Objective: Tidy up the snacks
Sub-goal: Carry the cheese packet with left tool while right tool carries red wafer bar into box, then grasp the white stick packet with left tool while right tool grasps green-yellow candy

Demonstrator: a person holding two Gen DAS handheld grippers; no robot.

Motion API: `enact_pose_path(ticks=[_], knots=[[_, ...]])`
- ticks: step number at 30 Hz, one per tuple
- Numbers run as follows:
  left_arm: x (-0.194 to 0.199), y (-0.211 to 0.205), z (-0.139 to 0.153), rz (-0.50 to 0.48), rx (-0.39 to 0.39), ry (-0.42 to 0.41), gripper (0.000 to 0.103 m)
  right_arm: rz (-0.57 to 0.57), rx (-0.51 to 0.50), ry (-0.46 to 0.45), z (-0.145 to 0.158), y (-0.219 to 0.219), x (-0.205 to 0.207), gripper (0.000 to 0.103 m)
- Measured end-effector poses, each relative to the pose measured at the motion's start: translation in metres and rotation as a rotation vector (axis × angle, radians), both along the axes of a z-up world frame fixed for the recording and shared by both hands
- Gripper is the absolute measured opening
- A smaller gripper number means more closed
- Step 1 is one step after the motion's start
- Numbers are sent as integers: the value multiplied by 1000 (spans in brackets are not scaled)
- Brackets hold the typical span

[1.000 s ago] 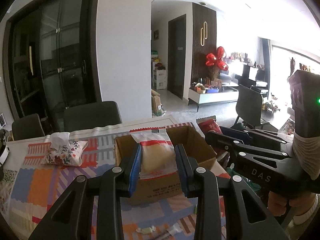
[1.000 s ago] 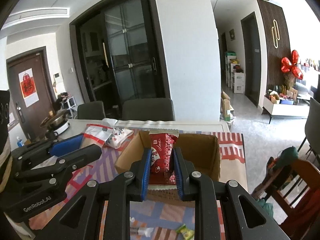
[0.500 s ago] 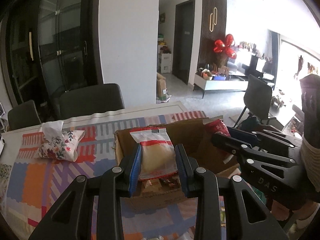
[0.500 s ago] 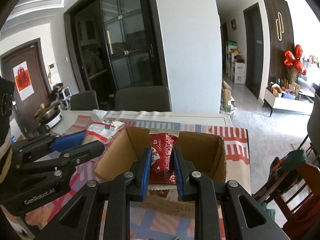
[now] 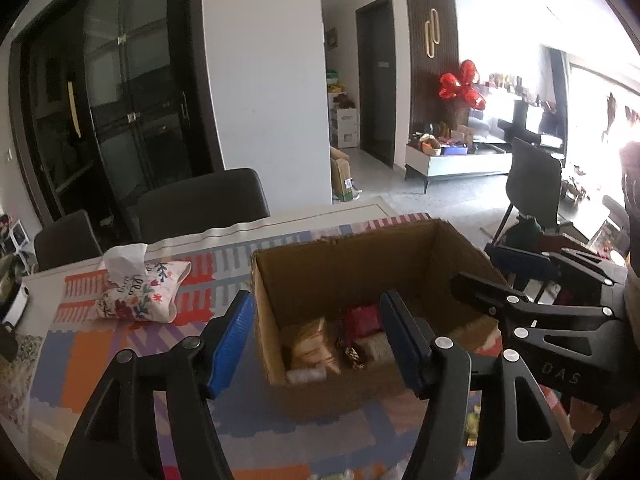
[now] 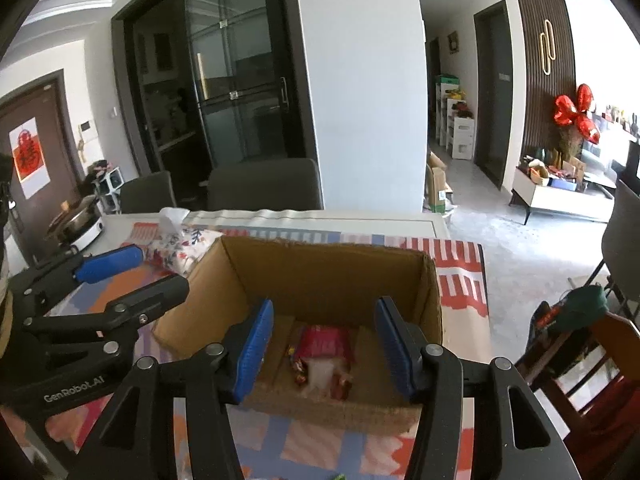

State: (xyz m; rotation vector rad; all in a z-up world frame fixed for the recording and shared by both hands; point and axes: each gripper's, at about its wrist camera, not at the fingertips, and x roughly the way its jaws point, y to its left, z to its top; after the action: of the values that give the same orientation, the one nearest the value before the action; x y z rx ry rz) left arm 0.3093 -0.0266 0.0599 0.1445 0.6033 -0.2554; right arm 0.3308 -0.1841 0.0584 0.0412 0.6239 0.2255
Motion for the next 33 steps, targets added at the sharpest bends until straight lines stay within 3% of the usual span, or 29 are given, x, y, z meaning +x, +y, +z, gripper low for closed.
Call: enact_pose_path(ticks=[5, 15, 28, 33], knots=[[-34, 2, -7, -30, 29, -17, 65, 7, -13, -15, -6, 3, -31, 60], [-79, 7, -36, -80, 31, 48, 65, 13, -7, 72, -33, 4, -73, 60], [-107, -6, -90, -193, 99, 174, 65, 11, 5, 209, -87, 6, -106, 60], [-101, -11, -114, -228, 133, 247, 65, 17, 4, 274, -108, 8, -110, 60]])
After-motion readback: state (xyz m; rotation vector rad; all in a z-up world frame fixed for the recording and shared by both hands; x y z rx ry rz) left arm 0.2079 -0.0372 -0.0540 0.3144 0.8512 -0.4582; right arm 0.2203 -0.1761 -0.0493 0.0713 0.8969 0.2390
